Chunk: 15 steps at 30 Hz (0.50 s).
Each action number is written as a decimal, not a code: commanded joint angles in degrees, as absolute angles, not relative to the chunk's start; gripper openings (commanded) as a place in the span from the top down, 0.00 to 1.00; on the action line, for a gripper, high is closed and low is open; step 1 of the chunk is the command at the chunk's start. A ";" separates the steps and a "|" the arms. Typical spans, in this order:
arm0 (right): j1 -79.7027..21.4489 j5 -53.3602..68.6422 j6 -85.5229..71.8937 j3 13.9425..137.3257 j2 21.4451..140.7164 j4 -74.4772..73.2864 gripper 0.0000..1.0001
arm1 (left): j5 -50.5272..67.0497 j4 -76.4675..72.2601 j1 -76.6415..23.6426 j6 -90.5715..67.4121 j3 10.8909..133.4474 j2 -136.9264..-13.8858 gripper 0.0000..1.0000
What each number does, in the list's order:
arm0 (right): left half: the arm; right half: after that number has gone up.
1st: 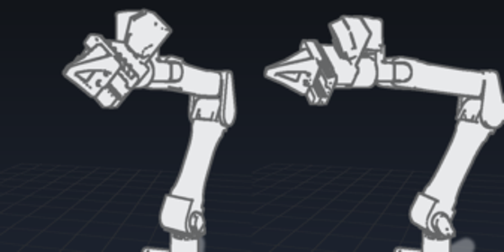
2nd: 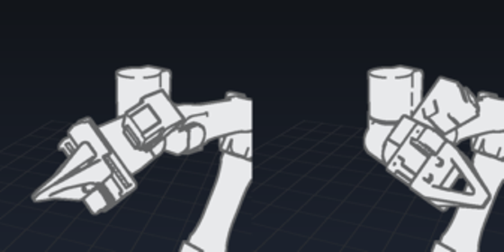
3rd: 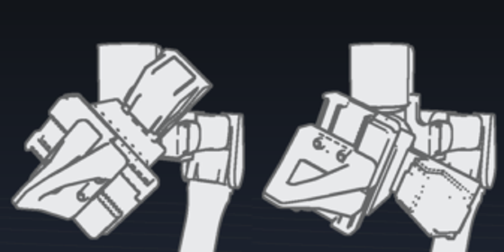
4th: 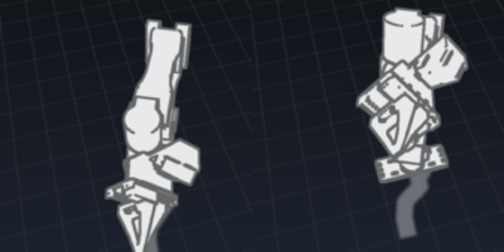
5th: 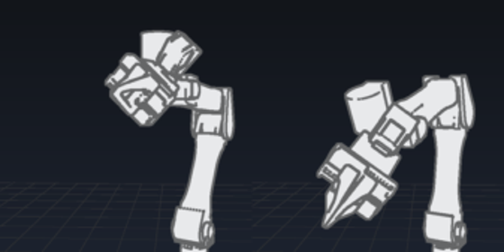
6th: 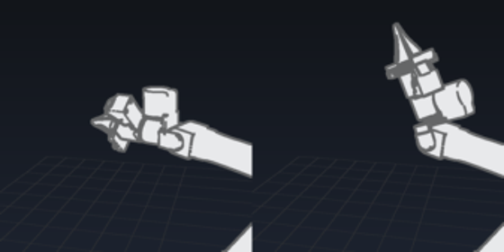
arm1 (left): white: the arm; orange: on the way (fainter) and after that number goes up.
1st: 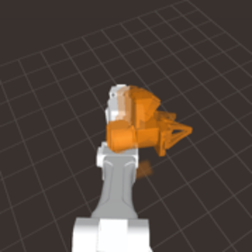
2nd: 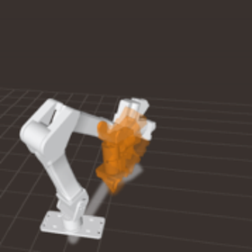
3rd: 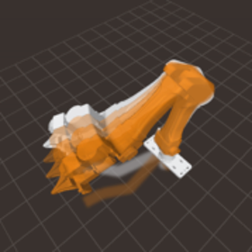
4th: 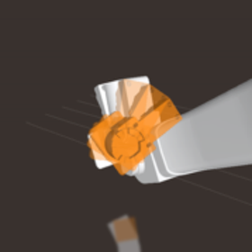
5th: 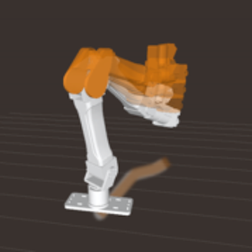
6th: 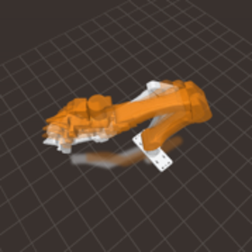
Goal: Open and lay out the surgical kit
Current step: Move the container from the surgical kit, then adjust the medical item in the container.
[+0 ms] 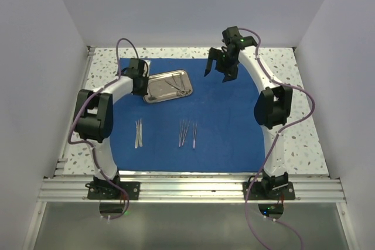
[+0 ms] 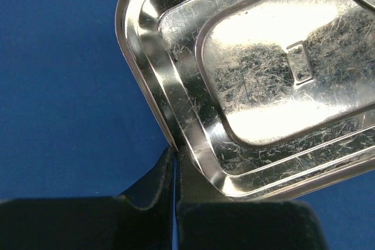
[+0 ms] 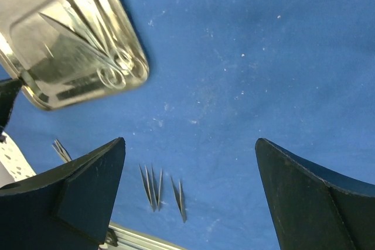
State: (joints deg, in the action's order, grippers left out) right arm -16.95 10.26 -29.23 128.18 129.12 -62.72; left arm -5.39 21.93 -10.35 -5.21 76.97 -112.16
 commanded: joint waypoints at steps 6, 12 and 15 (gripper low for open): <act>-18.45 14.93 -27.95 132.44 132.09 -61.79 0.04 | -7.18 17.13 -11.86 -1.22 73.56 -105.64 1.00; -23.63 16.53 -29.97 139.29 136.49 -58.63 0.04 | -15.19 28.38 -11.78 -9.30 84.54 -112.76 0.16; -25.57 16.44 -33.04 139.13 137.37 -55.03 0.04 | -16.34 30.76 -11.78 -13.00 85.87 -111.98 0.00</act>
